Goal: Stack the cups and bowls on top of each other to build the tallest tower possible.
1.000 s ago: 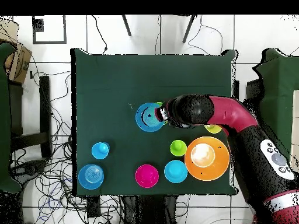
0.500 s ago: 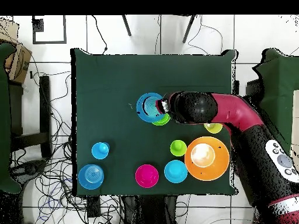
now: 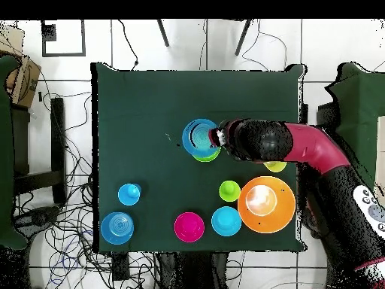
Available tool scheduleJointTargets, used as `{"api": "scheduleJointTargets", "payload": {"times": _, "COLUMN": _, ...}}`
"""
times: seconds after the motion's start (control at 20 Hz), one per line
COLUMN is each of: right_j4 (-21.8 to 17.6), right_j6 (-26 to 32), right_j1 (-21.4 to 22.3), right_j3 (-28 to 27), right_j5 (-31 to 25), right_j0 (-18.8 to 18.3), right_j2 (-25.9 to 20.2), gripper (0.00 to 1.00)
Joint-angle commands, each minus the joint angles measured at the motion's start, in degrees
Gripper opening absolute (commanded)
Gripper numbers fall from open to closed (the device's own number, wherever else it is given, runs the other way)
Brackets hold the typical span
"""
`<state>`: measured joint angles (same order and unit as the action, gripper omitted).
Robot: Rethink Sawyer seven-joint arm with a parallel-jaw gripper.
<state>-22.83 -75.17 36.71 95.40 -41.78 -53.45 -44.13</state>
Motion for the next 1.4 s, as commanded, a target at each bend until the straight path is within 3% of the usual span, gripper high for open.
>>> {"api": "scheduleJointTargets", "payload": {"times": 0.05, "right_j4": -4.78, "right_j6": 10.47, "right_j1": -2.74, "right_j3": 0.1, "right_j5": -0.8, "right_j0": -0.75, "right_j2": -1.36, "gripper": 0.0}}
{"api": "scheduleJointTargets", "payload": {"times": 0.4, "right_j4": -7.32, "right_j6": 11.28, "right_j1": -3.29, "right_j3": 0.88, "right_j5": 0.32, "right_j0": -2.54, "right_j2": -2.38, "gripper": 0.0}}
{"api": "scheduleJointTargets", "payload": {"times": 0.8, "right_j4": -10.07, "right_j6": 7.24, "right_j1": -2.91, "right_j3": 3.18, "right_j5": 3.19, "right_j0": -1.79, "right_j2": -1.9, "gripper": 0.0}}
{"api": "scheduleJointTargets", "payload": {"times": 1.4, "right_j4": -10.86, "right_j6": 4.0, "right_j1": -3.75, "right_j3": 5.55, "right_j5": 6.3, "right_j0": -1.87, "right_j2": -2.28, "gripper": 0.0}}
